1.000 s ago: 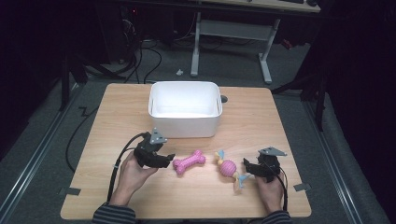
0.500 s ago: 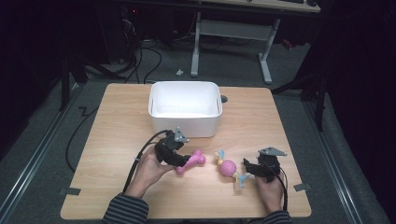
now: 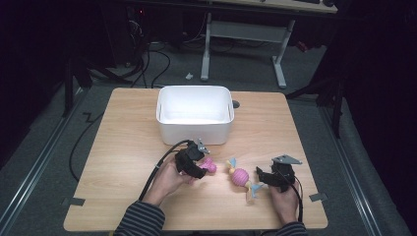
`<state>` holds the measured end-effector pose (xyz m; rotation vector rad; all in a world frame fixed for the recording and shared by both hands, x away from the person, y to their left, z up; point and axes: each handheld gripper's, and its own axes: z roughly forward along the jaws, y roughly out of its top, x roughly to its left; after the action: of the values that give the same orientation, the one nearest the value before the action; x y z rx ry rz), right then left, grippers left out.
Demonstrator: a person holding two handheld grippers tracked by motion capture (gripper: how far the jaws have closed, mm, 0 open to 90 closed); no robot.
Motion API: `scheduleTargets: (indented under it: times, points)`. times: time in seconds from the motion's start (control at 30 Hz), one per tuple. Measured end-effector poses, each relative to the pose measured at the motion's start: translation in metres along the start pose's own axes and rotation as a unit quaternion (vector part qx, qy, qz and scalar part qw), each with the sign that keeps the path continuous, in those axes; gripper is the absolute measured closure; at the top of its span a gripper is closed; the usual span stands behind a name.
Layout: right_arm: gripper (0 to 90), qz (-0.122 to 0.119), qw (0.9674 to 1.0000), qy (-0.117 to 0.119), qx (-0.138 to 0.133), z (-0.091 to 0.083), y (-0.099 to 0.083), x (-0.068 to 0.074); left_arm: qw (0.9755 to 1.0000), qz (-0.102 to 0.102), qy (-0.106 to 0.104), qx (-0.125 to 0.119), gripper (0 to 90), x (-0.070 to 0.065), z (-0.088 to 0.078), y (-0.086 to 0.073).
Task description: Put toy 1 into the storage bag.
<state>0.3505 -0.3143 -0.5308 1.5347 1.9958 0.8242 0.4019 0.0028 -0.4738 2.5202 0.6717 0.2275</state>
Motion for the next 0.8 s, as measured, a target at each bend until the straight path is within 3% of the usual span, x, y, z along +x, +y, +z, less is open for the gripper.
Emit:
scheduleTargets:
  times: [0.4, 0.8]
  points:
    - [23.3, -0.002, 1.0000, 0.001, 0.000, 0.000, 0.000, 0.000, 0.9998, -0.002, -0.010, 0.018, 44.0, 0.001, 0.015, 0.001]
    - [23.3, -0.002, 1.0000, 0.001, 0.000, 0.000, 0.000, 0.000, 0.9990, 0.010, -0.015, 0.040, 49.7, -0.001, 0.025, 0.000]
